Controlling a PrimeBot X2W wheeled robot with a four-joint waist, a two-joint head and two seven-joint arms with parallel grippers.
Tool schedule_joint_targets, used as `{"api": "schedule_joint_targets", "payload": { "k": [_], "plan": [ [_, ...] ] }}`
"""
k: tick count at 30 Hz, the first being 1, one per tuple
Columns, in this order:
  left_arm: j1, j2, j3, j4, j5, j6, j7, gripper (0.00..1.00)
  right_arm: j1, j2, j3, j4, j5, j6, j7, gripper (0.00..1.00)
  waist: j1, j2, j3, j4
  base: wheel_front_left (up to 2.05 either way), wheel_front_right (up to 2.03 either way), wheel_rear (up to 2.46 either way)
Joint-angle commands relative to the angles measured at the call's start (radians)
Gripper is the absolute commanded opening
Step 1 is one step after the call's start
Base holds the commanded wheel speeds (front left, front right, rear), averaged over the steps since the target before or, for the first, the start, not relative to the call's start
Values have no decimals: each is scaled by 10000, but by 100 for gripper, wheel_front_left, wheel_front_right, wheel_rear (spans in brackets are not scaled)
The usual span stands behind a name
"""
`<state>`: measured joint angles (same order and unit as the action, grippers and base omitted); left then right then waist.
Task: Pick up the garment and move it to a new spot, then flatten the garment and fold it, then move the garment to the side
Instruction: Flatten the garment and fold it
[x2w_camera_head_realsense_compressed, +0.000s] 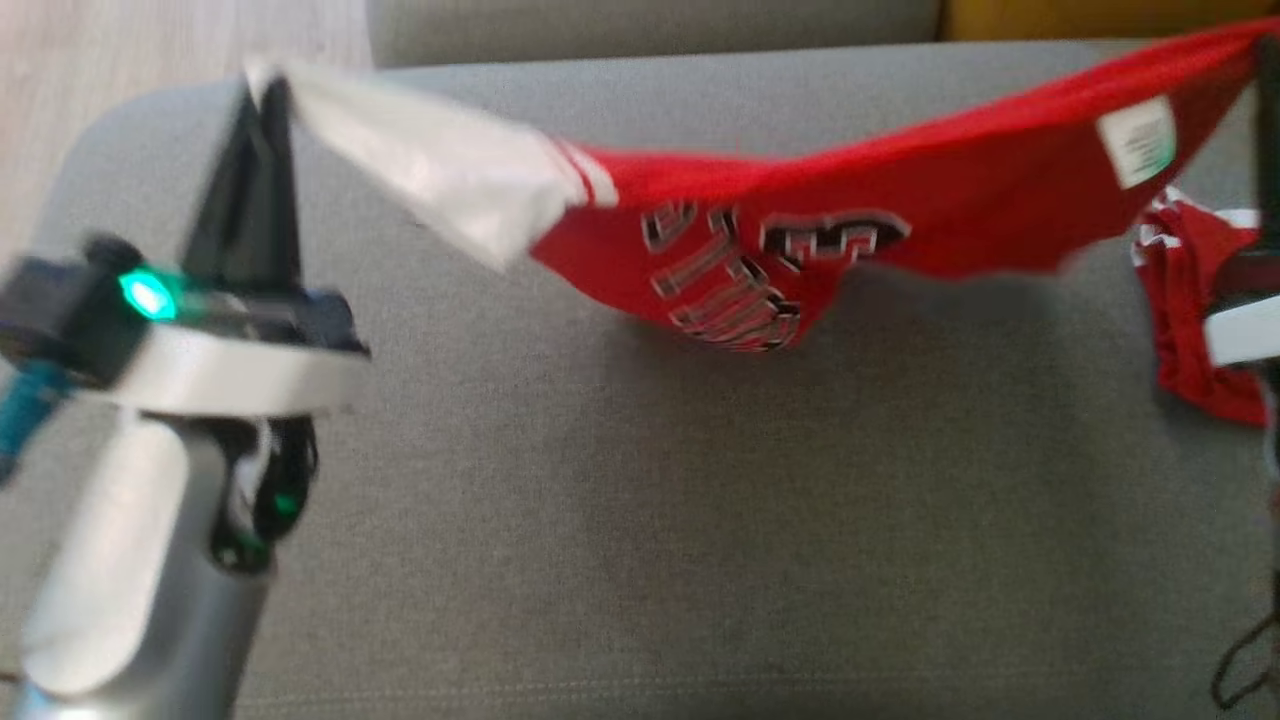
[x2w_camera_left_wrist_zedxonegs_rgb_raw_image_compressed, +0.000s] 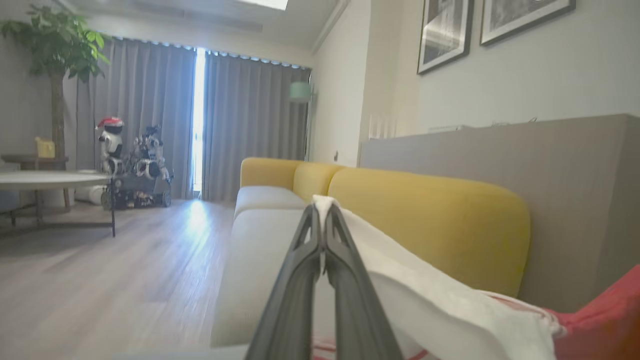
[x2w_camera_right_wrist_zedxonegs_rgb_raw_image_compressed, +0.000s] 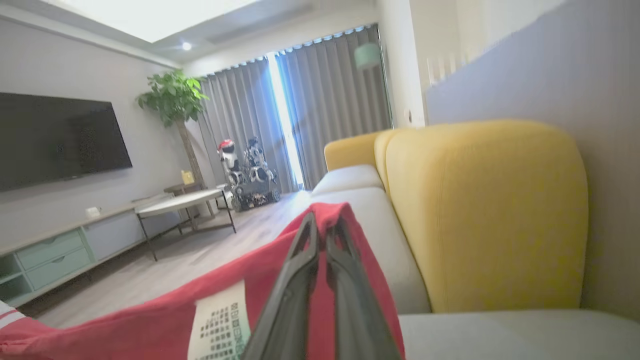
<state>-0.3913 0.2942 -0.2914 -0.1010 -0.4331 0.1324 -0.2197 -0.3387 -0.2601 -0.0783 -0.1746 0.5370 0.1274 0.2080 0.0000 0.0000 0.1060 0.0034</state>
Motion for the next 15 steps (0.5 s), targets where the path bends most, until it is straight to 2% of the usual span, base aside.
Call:
{"api": "schedule_joint_targets", "payload": {
  "k": [1,7,15],
  "plan": [
    [-708,376,528,-435,96,31,33,0,-386,-54,68,-467,35,33,103,0,0,0,-127,26,0,0,0],
    [-1767,577,711,-1196,165,90,447,0,-872,-12,-361,-1643,101,33,690,0,0,0,-408,43,0,0,0],
    [-2961,608,465,-1041,164,-112,988,0,-1545,199,-447,-1292,586,33,1003,0,0,0,20,28,0,0,0]
  ]
}}
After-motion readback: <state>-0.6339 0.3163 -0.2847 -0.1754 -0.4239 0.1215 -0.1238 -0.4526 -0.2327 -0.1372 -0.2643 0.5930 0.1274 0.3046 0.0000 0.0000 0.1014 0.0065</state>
